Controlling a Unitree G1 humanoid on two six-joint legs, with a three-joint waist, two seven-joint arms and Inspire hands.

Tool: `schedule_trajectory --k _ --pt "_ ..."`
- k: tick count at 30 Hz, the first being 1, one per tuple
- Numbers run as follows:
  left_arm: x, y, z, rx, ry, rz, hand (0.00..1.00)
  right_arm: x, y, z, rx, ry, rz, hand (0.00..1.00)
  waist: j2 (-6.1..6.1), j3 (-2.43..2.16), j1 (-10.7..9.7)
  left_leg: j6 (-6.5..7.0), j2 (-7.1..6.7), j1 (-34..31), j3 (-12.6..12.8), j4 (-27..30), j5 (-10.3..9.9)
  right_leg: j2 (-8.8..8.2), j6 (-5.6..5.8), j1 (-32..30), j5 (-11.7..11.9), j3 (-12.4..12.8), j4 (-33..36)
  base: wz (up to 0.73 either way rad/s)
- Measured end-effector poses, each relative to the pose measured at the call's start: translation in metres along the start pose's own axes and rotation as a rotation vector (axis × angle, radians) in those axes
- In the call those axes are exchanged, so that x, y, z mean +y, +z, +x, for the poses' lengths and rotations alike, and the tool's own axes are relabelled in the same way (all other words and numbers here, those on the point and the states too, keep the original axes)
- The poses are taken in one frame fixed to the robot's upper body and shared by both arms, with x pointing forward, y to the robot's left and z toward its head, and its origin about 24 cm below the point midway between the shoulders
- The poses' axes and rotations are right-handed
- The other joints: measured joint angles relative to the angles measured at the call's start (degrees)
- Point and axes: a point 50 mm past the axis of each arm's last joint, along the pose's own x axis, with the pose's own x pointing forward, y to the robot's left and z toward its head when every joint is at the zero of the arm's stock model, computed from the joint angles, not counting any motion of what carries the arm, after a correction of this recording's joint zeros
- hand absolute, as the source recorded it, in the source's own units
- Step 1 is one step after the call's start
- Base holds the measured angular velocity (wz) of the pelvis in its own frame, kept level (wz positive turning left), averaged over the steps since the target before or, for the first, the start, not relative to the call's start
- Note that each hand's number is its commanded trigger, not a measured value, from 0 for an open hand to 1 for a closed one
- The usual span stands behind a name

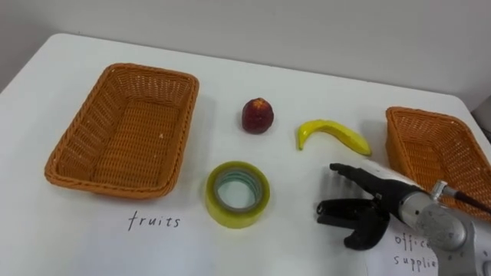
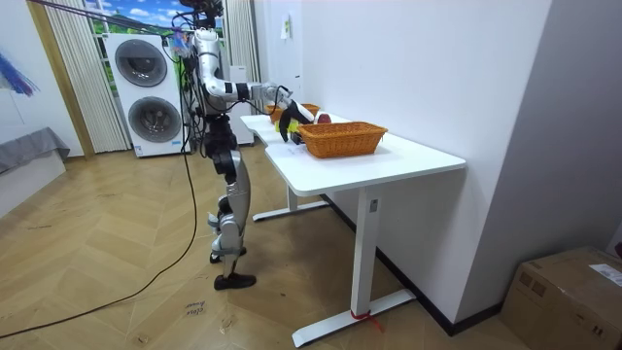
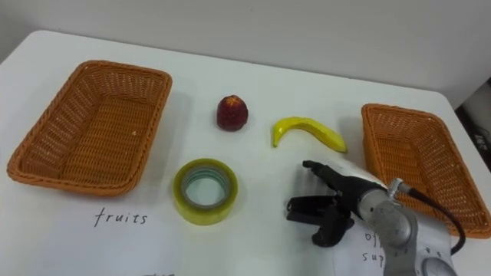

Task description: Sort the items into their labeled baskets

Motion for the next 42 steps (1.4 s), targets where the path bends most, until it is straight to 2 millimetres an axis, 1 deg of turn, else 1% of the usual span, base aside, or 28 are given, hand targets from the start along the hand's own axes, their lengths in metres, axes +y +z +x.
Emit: schedule_trajectory --k 10,14,20,26,32,38,41,42 --pt "0.001 0.002 0.000 -0.005 0.002 0.006 0.00 0.001 0.000 0.000 0.002 0.024 0.001 0.00 -0.15 0.02 0.1 -0.04 -0.01 -0.1 -0.5 0.0 0.0 0.06 0.00 0.3 0.0 -0.1 -0.6 0.00" --pt "0.001 0.002 0.000 -0.007 0.007 0.011 0.00 0.000 -0.002 0.005 0.010 0.033 0.005 0.00 -0.36 0.03 0.3 -0.03 -0.02 0.0 -0.5 0.3 0.0 0.05 0.00 0.3 0.0 -0.1 -0.6 0.00" --pt "0.001 0.004 0.000 -0.010 0.011 0.011 0.00 0.000 -0.003 0.007 0.020 0.039 0.012 0.00 -0.33 0.02 0.4 -0.04 -0.01 0.0 -0.6 0.0 0.0 0.04 0.00 0.4 0.0 -0.1 -0.6 0.00" --pt "0.002 0.005 0.000 -0.013 0.033 0.010 0.00 0.001 -0.004 0.007 0.033 0.039 0.020 0.00 -0.32 0.02 1.5 -0.06 -0.04 0.1 -0.5 0.0 0.0 0.04 -0.03 0.4 0.0 -0.1 -0.6 0.00" --pt "0.003 0.008 0.001 -0.020 0.051 0.010 0.00 0.001 -0.005 0.008 0.046 0.026 0.025 0.00 -0.27 0.01 1.7 -0.05 -0.04 0.0 -0.6 0.1 0.0 0.02 -0.05 0.4 0.1 -0.2 -0.5 0.00" --pt "0.004 0.017 0.000 -0.057 0.057 0.004 0.00 0.000 -0.006 0.010 0.058 0.016 0.013 0.00 -0.07 -0.06 1.8 -0.05 -0.04 -0.1 -0.6 0.1 0.0 0.01 -0.03 0.4 0.1 -0.3 -0.6 0.00" --pt "0.001 0.021 0.000 -0.071 0.052 0.013 0.00 -0.001 -0.005 0.011 0.058 0.015 0.012 0.00 0.09 -0.10 1.9 -0.05 -0.04 -0.1 -0.6 0.1 0.0 0.02 -0.03 0.4 0.1 -0.2 -0.6 0.00" --pt "0.001 0.022 0.000 -0.073 0.053 0.013 0.00 -0.001 -0.005 0.011 0.058 0.016 0.011 0.06 0.11 -0.12 1.9 -0.05 -0.03 0.0 -0.6 0.1 0.0 0.03 -0.04 0.4 0.1 -0.2 -0.6 0.00"
